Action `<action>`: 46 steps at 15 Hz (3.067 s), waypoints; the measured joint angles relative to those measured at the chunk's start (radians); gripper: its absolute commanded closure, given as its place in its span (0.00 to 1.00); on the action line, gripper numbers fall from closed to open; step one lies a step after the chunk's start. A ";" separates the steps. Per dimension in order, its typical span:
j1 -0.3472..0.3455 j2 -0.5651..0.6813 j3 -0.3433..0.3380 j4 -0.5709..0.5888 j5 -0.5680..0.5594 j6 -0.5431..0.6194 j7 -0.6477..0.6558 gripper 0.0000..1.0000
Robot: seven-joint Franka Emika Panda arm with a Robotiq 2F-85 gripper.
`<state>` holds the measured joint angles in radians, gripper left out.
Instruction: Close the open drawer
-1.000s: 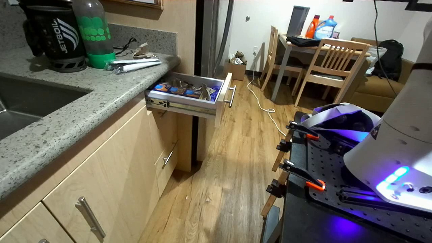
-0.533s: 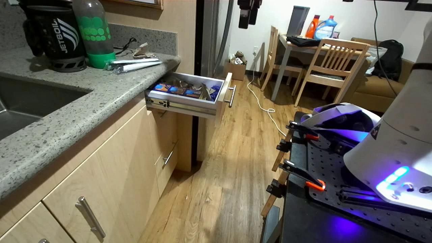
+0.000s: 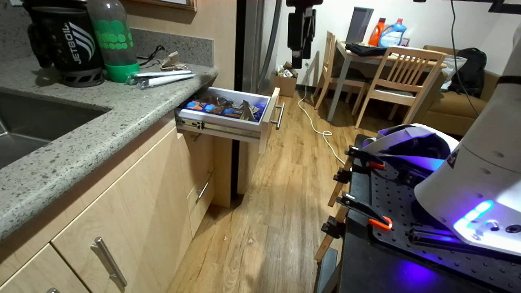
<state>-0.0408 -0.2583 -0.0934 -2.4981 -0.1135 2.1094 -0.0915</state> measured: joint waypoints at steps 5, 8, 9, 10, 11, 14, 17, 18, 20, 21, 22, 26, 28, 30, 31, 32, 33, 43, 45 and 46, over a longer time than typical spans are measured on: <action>-0.033 0.120 -0.005 0.002 -0.040 0.103 0.019 0.00; -0.047 0.191 -0.011 0.008 -0.044 0.135 0.023 0.00; -0.051 0.213 -0.014 0.011 -0.044 0.145 0.023 0.00; -0.056 0.236 -0.017 0.015 -0.044 0.157 0.023 0.00; -0.058 0.257 -0.021 0.018 -0.044 0.169 0.023 0.00; -0.065 0.315 -0.032 0.029 -0.044 0.217 0.023 0.00; -0.073 0.361 -0.040 0.037 -0.044 0.269 0.023 0.00; -0.075 0.375 -0.042 0.041 -0.044 0.282 0.023 0.06; -0.079 0.399 -0.047 0.051 -0.044 0.304 0.021 0.34; -0.081 0.409 -0.049 0.056 -0.044 0.314 0.021 0.42; -0.082 0.418 -0.051 0.060 -0.044 0.325 0.019 0.51; -0.082 0.449 -0.054 0.079 -0.045 0.352 0.018 0.80; -0.082 0.459 -0.054 0.088 -0.045 0.359 0.018 0.95; -0.082 0.469 -0.055 0.098 -0.045 0.364 0.018 1.00; -0.082 0.474 -0.055 0.102 -0.045 0.367 0.018 1.00; -0.082 0.480 -0.055 0.106 -0.045 0.370 0.018 1.00; -0.082 0.486 -0.055 0.110 -0.045 0.372 0.018 0.99; -0.082 0.560 -0.056 0.153 -0.045 0.380 0.020 0.99; -0.082 0.573 -0.056 0.163 -0.045 0.391 0.022 0.98; -0.082 0.578 -0.056 0.168 -0.045 0.396 0.024 0.99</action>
<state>-0.1225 0.3199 -0.1489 -2.3297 -0.1583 2.5057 -0.0675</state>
